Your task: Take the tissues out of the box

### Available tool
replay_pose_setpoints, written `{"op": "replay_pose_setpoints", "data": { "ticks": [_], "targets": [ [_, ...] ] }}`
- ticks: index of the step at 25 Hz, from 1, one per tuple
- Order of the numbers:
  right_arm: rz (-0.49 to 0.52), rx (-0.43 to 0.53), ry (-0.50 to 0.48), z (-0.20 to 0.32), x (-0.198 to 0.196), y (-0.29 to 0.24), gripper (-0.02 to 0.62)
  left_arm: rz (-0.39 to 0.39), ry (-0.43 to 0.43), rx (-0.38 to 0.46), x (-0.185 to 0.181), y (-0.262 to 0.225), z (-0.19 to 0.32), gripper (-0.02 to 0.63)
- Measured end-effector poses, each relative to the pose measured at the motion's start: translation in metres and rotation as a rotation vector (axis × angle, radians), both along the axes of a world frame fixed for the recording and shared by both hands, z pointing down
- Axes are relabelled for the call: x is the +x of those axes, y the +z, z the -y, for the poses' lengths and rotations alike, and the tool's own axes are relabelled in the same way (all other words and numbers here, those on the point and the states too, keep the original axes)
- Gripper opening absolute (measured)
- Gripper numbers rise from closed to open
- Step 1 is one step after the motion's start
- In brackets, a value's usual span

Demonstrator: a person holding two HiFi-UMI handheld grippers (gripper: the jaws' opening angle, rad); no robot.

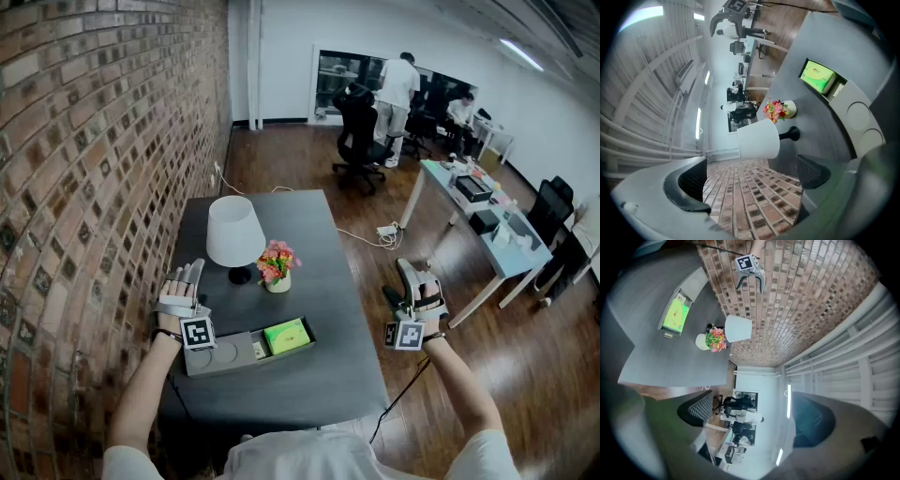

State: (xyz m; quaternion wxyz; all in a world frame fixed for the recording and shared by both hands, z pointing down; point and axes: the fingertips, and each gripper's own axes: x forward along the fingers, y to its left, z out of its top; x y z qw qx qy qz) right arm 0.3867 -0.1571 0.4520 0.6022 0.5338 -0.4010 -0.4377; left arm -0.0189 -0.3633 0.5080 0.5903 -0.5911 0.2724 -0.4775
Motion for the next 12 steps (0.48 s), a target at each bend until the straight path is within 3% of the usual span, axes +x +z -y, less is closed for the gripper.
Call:
{"op": "replay_pose_setpoints", "data": {
  "ticks": [4,9,12],
  "targets": [
    [0.151,-0.045,0.000,-0.026,0.033,0.013,0.535,-0.054,-0.022,-0.092,0.007,0.018,-0.002,0.577],
    [0.265,-0.129,0.059,-0.056,0.068,0.041,0.535,-0.165,-0.057,-0.283,0.007,0.059,-0.003,0.575],
    [0.375,-0.178,0.096,-0.070,0.076,0.073,0.537,-0.191,-0.040,-0.383,0.011,0.083,-0.014,0.574]
  ]
}}
